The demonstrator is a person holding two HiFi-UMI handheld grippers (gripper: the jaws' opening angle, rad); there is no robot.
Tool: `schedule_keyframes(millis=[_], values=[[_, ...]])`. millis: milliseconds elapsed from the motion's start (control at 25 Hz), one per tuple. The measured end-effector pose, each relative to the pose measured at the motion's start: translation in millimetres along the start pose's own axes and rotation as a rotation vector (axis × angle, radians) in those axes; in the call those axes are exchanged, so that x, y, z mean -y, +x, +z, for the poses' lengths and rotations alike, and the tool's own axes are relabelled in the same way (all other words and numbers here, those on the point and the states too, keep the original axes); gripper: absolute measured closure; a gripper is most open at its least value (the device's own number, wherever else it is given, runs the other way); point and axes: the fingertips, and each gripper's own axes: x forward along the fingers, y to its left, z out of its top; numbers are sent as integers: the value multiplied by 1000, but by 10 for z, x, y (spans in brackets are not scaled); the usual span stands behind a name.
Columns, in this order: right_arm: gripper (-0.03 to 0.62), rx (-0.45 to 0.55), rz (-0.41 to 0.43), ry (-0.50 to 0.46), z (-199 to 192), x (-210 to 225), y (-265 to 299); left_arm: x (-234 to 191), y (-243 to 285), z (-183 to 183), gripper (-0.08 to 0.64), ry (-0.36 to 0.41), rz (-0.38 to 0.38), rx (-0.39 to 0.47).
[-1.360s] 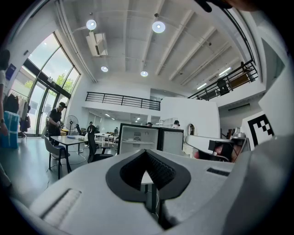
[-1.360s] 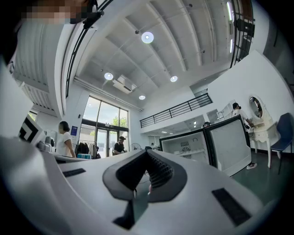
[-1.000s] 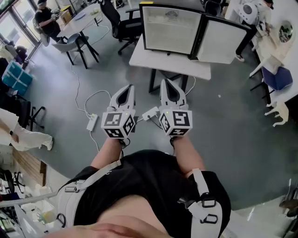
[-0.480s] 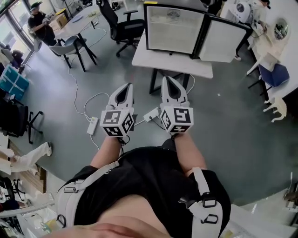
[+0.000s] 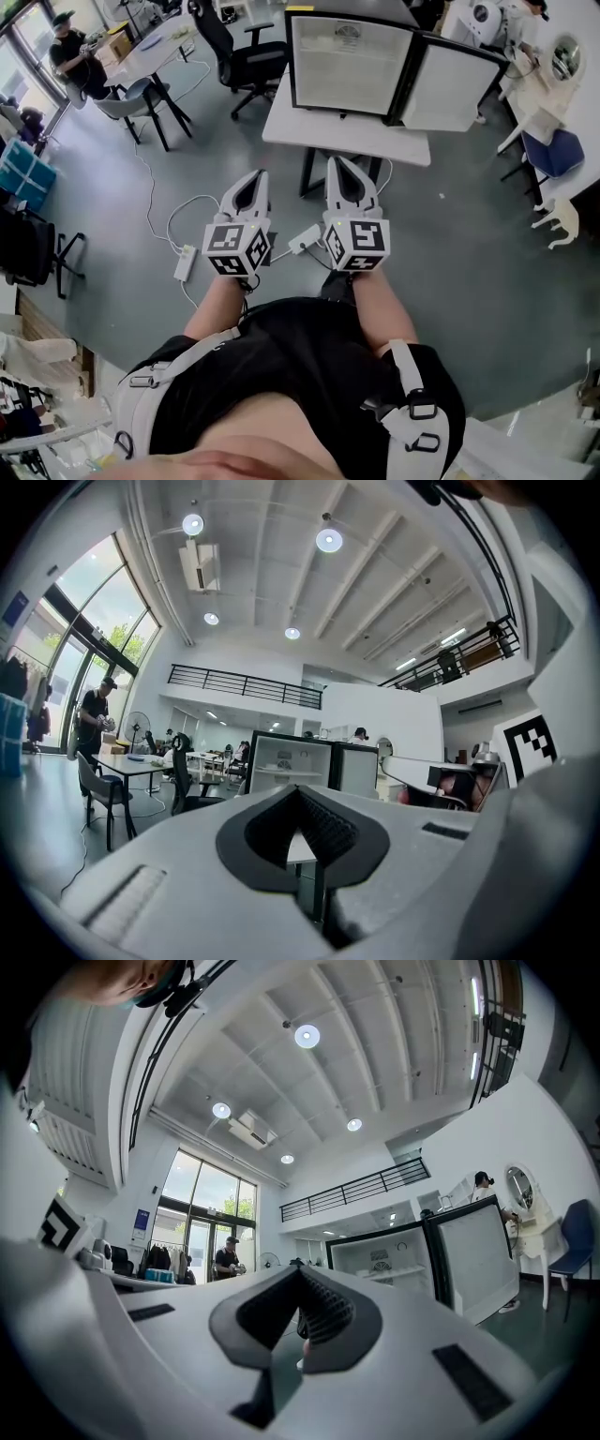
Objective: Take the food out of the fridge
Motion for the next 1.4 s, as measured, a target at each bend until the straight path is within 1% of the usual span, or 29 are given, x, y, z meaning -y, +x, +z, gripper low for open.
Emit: schedule_keyframes(millis=[280, 520, 840, 960, 1080, 1280, 1400], values=[[584, 6, 17, 19, -103, 642, 669, -35, 893, 9, 558, 22, 21, -11], [584, -17, 44, 51, -193, 1284, 1375, -106, 1764, 55, 558, 33, 59, -36], [584, -40, 138, 33, -262, 1852, 2287, -256, 2819, 171, 558, 31, 122, -26], [584, -47, 162, 37, -269, 2005, 2550, -278, 3059, 231, 558, 28, 135, -17], [584, -67, 171, 50, -349, 2088, 2754, -347, 3207, 190, 558, 22, 142, -33], [584, -82, 175, 38, -419, 2074, 2954, -555, 3398, 173, 558, 9, 138, -54], [584, -74, 174, 33, -405, 2073, 3077, -647, 3466, 193, 558, 15, 129, -57]])
